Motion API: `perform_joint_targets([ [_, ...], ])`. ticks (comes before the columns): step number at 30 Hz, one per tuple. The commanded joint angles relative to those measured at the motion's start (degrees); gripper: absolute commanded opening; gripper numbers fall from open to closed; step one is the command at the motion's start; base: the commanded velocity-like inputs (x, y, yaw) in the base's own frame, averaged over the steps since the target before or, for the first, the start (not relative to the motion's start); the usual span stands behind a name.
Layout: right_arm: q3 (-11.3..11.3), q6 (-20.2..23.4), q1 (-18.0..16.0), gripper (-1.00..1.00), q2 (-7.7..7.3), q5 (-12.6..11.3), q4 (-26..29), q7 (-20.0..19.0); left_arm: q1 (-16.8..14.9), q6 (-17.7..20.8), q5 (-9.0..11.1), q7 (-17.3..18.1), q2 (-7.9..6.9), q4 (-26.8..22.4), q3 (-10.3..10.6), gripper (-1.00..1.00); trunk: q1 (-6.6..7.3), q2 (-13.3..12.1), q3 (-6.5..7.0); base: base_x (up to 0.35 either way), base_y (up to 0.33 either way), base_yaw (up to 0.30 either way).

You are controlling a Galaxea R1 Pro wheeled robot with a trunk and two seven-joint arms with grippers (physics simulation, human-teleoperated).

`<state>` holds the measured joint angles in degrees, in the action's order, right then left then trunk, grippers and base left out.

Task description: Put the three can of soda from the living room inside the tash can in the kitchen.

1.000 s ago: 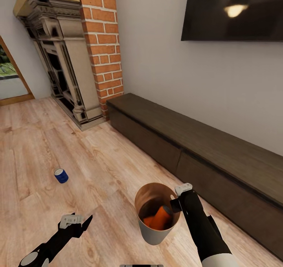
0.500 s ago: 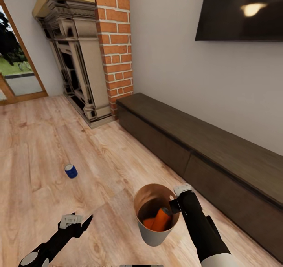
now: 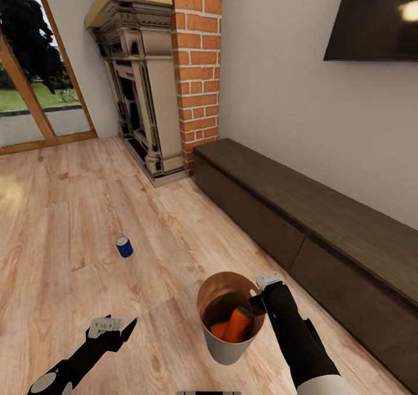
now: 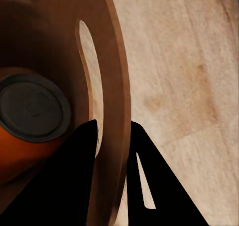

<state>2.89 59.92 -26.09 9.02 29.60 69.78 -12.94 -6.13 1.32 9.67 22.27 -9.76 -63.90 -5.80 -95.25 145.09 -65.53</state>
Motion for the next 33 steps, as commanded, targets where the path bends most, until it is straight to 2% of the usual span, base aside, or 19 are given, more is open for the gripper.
perform_joint_targets([
  [1, 0.00, 0.08, -0.01, -1.00, 0.01, -0.94, 0.01, -0.33, -0.01, 0.00, 0.00, -0.01, 0.00, 0.00, 0.00, 1.00, 0.00, 0.00, 0.01, 0.197, 0.000, 0.206],
  [13, 0.62, 0.08, 0.00, -1.00, 0.03, -0.94, -0.06, -0.33, -0.02, 0.05, 0.33, -0.01, -0.14, -0.02, -0.07, 1.00, 0.00, 0.00, 0.01, 0.284, 0.000, 0.195],
  [21, 0.63, 0.08, -0.01, -1.00, -0.08, -0.86, -0.08, -0.33, -1.11, 1.18, 0.39, -0.64, -0.16, -0.17, -0.09, 1.00, 0.00, 0.00, 0.01, 0.323, 0.000, 0.032],
  [24, 0.63, 0.08, -0.01, -1.00, -0.13, -0.78, -0.08, -0.33, -4.02, 4.50, 0.28, -1.12, -0.22, -0.17, -0.07, 1.00, 0.00, 0.00, 0.01, 0.324, 0.000, 0.003],
  [25, 0.63, 0.08, -0.01, -1.00, -0.14, -0.73, -0.08, -0.33, -6.91, 8.25, 0.23, -1.25, -0.28, -0.06, -0.04, 1.00, 0.00, 0.00, 0.01, 0.324, 0.000, 0.001],
  [26, 0.63, 0.08, -0.01, -1.00, -0.14, -0.72, -0.08, -0.33, -7.84, 9.52, 0.23, -1.29, -0.30, -0.05, -0.03, 1.00, 0.00, 0.00, 0.01, 0.324, 0.000, 0.001],
  [27, 0.63, 0.08, 0.00, -1.00, -0.14, -0.70, -0.08, -0.31, -10.48, 12.91, 0.23, -1.36, -0.38, -0.02, -0.01, 1.00, 0.00, 0.00, 0.01, 0.324, 0.000, 0.001],
  [29, 0.63, 0.08, -0.01, -1.00, -0.14, -0.69, -0.08, -0.28, -13.13, 15.69, 0.16, -1.80, -0.47, 0.13, -0.01, 1.00, 0.00, 0.00, 0.01, 0.324, 0.000, 0.000],
  [32, 0.67, 0.08, -0.01, -1.00, -0.13, -0.68, -0.08, -0.25, -18.29, 19.85, 0.20, -4.42, -0.64, 1.03, -0.09, 1.00, 0.00, 0.00, 0.01, 0.324, 0.000, 0.000],
  [33, 0.68, 0.08, -0.01, -1.00, -0.11, -0.68, -0.08, -0.25, -18.96, 20.47, 0.21, -4.71, -0.65, 1.45, -0.14, 1.00, 0.00, 0.00, 0.01, 0.324, 0.000, 0.000],
])
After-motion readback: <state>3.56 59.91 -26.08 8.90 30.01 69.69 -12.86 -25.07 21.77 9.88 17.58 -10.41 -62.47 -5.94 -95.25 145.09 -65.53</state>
